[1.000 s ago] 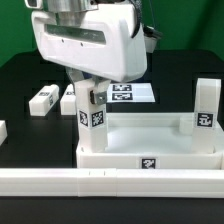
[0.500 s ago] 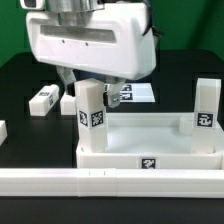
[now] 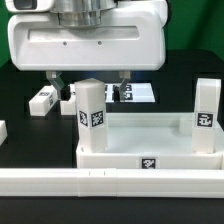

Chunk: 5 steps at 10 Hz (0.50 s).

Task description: Assemble desk

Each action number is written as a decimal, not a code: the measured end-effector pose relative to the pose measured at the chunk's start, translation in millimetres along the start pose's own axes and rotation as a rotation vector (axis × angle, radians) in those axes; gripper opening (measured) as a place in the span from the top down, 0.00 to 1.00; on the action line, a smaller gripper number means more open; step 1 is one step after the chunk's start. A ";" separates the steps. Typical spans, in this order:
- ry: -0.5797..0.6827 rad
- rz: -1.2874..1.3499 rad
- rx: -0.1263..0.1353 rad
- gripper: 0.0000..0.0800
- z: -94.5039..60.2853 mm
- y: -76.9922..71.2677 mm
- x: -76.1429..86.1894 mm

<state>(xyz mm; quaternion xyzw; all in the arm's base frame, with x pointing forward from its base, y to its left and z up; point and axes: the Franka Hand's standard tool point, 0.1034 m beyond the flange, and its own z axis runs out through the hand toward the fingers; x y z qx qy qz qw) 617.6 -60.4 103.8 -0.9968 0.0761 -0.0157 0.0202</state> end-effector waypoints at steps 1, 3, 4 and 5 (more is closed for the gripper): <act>0.000 -0.091 0.000 0.19 0.0 0.3 0.0; -0.002 -0.301 -0.012 0.19 0.0 0.1 0.0; -0.003 -0.324 -0.012 0.19 0.0 -0.6 0.0; -0.005 -0.422 -0.018 0.19 -0.3 0.6 0.2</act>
Offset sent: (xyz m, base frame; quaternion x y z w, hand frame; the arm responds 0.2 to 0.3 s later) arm 0.0017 0.0059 0.0022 -0.0051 -0.0062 -0.1530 0.9882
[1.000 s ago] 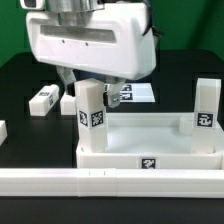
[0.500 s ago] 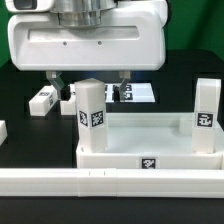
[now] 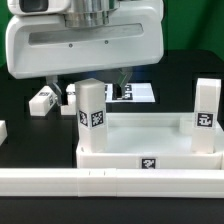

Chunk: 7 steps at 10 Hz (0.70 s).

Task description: Assemble desk

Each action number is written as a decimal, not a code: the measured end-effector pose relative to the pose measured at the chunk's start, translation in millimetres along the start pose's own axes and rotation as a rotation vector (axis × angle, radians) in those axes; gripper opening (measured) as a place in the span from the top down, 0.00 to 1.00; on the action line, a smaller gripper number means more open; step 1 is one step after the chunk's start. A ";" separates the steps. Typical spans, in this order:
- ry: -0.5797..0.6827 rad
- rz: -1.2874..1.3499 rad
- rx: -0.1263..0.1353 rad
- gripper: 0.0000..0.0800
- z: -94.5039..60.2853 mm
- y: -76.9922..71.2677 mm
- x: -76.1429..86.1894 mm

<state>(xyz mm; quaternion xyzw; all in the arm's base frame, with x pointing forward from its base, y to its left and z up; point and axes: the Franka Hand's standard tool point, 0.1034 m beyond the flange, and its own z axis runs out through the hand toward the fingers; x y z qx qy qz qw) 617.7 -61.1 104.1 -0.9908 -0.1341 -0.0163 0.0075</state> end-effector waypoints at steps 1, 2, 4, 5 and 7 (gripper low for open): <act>-0.002 -0.068 -0.003 0.19 -0.4 1.0 0.0; -0.003 -0.124 -0.005 0.19 -0.4 1.3 -0.2; -0.004 -0.141 -0.006 0.34 -0.3 1.8 -0.5; -0.004 -0.141 -0.006 0.51 -0.2 1.9 -0.5; -0.004 -0.116 -0.006 0.64 0.1 1.9 -0.7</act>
Offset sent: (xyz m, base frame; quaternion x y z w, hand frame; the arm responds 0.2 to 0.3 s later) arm 0.0000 0.0000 0.0000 0.0000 0.0000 0.0000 1.0000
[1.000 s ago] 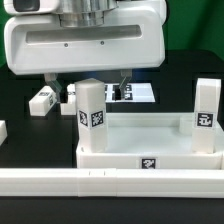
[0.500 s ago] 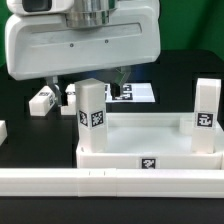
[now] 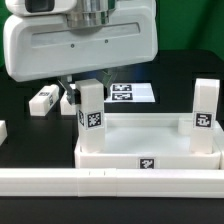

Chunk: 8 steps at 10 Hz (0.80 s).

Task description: Assemble desk

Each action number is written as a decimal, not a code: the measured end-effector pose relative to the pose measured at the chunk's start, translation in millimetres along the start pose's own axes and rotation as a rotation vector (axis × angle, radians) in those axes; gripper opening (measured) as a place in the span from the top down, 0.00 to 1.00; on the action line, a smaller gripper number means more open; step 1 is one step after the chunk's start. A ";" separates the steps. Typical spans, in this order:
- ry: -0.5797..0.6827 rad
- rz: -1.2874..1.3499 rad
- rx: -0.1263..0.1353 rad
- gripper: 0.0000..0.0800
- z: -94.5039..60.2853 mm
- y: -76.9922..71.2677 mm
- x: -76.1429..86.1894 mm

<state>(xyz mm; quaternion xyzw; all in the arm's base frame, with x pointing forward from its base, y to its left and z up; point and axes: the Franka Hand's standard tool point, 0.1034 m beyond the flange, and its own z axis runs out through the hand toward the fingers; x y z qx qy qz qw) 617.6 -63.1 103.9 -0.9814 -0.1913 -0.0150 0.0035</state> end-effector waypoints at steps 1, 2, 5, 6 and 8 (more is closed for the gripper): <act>0.000 0.000 0.000 0.64 0.1 0.0 0.0; 0.000 0.032 0.001 0.64 0.1 0.1 -0.1; 0.009 0.393 0.026 0.64 0.0 2.4 -1.6; 0.009 0.485 0.028 0.64 0.0 3.0 -1.9; 0.010 0.673 0.037 0.64 -0.2 2.9 -1.4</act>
Offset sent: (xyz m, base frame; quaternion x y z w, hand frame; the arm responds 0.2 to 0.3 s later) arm -0.0041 -0.0012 -0.0039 0.0423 -0.0006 0.2842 0.9578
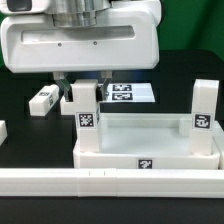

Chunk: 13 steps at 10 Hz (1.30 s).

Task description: Assemble desk

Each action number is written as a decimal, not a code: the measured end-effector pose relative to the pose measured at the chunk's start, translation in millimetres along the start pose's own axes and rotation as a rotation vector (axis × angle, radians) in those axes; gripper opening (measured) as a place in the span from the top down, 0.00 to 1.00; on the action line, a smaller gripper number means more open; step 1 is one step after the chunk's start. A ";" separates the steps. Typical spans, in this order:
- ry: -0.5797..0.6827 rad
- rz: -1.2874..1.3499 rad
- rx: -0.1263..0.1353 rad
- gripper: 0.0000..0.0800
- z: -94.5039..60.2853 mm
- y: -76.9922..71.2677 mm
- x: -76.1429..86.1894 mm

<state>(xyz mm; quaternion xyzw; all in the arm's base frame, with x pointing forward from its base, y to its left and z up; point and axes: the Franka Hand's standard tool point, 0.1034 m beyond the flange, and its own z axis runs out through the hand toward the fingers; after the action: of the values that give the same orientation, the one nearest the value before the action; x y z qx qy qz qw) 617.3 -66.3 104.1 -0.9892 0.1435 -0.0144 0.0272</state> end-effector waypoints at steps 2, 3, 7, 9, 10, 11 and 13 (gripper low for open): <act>0.000 0.170 0.001 0.64 -0.1 -0.5 0.1; 0.000 0.263 0.002 0.64 -0.1 -0.7 0.1; 0.000 0.504 0.002 0.62 0.0 -2.0 0.0; 0.000 0.479 -0.001 0.41 0.2 -2.4 -0.2; -0.001 0.452 -0.007 0.24 0.2 -4.0 -0.7; 0.002 0.400 -0.014 0.24 -0.4 -5.6 -0.2; 0.003 0.163 -0.021 0.19 -0.7 -5.9 0.1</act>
Offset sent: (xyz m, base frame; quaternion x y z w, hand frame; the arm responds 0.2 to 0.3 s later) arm 0.0010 0.0039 -0.0002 0.0056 -0.0313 0.1812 0.9829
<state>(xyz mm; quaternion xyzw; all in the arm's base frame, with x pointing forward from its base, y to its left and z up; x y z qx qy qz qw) 619.1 -60.7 105.1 -0.9744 0.2238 -0.0119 0.0178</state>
